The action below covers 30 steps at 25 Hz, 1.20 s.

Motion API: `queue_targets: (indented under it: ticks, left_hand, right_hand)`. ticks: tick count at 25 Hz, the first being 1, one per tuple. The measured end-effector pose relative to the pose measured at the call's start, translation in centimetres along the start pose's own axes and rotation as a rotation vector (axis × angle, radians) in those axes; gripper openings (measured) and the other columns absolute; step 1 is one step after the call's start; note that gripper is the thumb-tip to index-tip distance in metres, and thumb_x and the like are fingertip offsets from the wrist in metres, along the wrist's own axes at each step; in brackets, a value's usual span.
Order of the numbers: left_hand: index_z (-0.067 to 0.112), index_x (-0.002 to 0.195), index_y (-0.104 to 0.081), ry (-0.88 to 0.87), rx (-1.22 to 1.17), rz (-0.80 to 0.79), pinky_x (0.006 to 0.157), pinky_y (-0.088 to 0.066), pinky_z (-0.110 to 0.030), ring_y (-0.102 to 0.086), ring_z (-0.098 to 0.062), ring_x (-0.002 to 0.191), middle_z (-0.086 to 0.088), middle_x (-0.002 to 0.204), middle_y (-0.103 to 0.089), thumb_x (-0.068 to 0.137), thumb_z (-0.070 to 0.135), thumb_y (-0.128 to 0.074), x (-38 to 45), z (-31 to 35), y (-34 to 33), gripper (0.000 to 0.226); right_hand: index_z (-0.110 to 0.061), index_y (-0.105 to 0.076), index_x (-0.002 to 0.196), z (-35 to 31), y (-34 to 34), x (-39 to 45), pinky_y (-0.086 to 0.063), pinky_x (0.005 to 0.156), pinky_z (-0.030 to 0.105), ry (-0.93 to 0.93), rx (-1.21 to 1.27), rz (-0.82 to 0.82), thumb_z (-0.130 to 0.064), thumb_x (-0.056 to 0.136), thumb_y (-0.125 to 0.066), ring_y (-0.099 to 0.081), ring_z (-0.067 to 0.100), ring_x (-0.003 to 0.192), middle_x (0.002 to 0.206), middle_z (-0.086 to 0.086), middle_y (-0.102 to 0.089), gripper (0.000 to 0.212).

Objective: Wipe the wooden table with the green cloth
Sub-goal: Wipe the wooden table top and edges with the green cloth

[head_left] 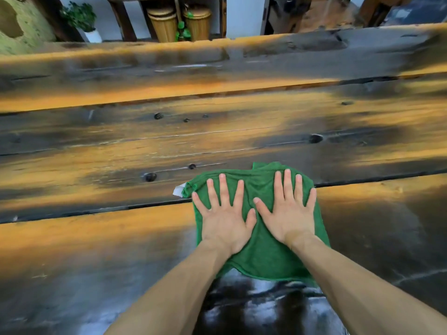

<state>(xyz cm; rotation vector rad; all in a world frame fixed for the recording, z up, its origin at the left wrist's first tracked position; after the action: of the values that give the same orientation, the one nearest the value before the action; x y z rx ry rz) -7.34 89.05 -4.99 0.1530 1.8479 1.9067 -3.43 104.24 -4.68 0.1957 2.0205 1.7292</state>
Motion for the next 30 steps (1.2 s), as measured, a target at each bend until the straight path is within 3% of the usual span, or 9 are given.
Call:
queue_targets:
  ticks: [10,15,30]
  left_hand:
    - [0.033,0.157,0.019,0.072,0.0,0.037,0.107,0.011,-0.078,0.025,-0.044,0.148,-0.014,0.163,0.029,0.082,0.07,0.009,13.1,-0.5,2.9,0.084]
    - [0.034,0.157,0.018,0.072,-0.009,0.058,0.109,0.011,-0.076,0.025,-0.042,0.149,-0.012,0.163,0.03,0.095,0.071,-0.01,19.7,-1.1,4.6,0.077]
    - [0.042,0.158,0.01,0.151,-0.006,0.104,0.111,0.011,-0.074,0.018,-0.038,0.152,-0.005,0.167,0.021,0.095,0.072,-0.013,39.3,-3.5,10.2,0.074]
  right_hand:
    - [-0.024,0.021,0.155,-0.7,3.3,13.6,0.012,0.118,0.057,0.074,0.005,0.044,-0.075,0.09,-0.007,0.025,0.023,0.149,0.162,-0.001,0.028,0.088]
    - [-0.025,0.019,0.156,-1.1,4.9,20.3,0.012,0.118,0.057,0.108,-0.002,0.087,-0.077,0.089,-0.007,0.023,0.023,0.15,0.162,-0.002,0.026,0.088]
    - [-0.029,0.011,0.158,-2.8,10.5,40.9,0.006,0.119,0.058,0.161,-0.009,0.133,-0.079,0.089,-0.012,0.014,0.022,0.152,0.166,-0.005,0.015,0.088]
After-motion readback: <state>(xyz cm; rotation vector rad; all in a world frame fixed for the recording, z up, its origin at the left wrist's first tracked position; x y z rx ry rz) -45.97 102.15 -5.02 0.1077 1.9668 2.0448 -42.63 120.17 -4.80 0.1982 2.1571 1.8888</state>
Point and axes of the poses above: each hand's wrist, its own x-axis towards the middle knuckle, its own y-axis out of the back of the hand, z = x × y, the point moved 7 cm from there along x, towards the middle knuckle
